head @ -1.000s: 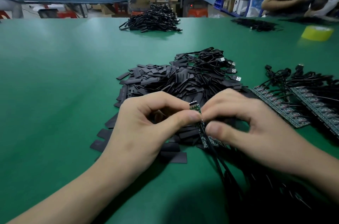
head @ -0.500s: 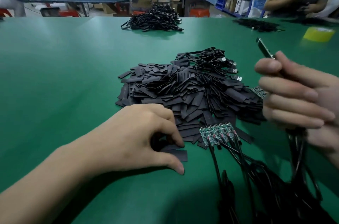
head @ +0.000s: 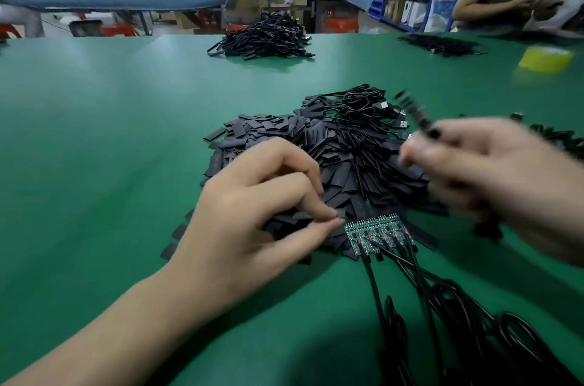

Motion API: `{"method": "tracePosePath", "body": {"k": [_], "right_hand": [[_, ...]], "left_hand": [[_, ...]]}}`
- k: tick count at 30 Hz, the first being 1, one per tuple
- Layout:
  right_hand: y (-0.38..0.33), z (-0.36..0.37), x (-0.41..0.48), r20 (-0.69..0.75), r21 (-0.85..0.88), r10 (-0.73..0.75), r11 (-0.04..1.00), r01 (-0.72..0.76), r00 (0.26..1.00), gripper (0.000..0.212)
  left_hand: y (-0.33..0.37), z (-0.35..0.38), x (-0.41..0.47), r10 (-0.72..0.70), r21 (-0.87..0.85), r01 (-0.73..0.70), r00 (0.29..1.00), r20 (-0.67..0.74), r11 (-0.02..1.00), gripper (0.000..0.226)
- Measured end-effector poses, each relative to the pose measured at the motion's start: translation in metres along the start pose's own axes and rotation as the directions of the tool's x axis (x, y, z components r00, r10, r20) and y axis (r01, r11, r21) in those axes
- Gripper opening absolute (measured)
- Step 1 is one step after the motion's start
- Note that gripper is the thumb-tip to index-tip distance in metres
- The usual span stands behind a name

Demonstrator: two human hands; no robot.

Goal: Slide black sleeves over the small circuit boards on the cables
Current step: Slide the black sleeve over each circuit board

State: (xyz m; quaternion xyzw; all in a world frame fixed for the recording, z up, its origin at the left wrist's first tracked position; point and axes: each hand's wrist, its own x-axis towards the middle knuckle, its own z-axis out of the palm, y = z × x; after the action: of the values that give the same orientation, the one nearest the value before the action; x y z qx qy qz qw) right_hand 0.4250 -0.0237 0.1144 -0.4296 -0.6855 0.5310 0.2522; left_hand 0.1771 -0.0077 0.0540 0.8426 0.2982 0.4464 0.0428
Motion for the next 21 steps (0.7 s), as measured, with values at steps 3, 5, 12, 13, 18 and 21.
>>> {"method": "tracePosePath", "body": {"k": [3,5,12,13,18,21], "right_hand": [[0.027,0.027,0.013,-0.072,-0.155,-0.044,0.987,0.033,0.996,0.05],[0.032,0.034,0.019,-0.081,-0.013,-0.008,1.0,0.007,0.997,0.04],[0.035,0.043,0.019,-0.155,0.108,0.003,0.994,0.014,0.988,0.017],[0.036,0.044,0.019,-0.167,0.118,-0.002,0.993,0.022,0.986,0.014],[0.037,0.042,0.018,-0.182,0.081,-0.052,0.994,0.068,0.982,0.017],[0.042,0.039,0.018,-0.222,-0.091,-0.095,0.993,0.076,0.971,0.028]], "left_hand": [[0.003,0.001,-0.002,0.124,0.12,-0.111,0.987,-0.103,0.987,0.025],[0.002,0.002,-0.002,0.181,0.181,-0.158,0.977,-0.115,0.971,0.029],[-0.006,0.004,-0.003,0.139,0.037,-0.139,0.99,-0.006,0.99,0.021],[-0.007,0.004,-0.003,0.118,0.014,-0.118,0.993,0.026,0.993,0.017],[-0.01,0.004,-0.003,0.006,0.021,-0.007,0.997,0.076,1.0,0.028],[-0.009,0.005,-0.003,-0.07,-0.041,0.073,0.995,0.073,0.996,0.025]]}}
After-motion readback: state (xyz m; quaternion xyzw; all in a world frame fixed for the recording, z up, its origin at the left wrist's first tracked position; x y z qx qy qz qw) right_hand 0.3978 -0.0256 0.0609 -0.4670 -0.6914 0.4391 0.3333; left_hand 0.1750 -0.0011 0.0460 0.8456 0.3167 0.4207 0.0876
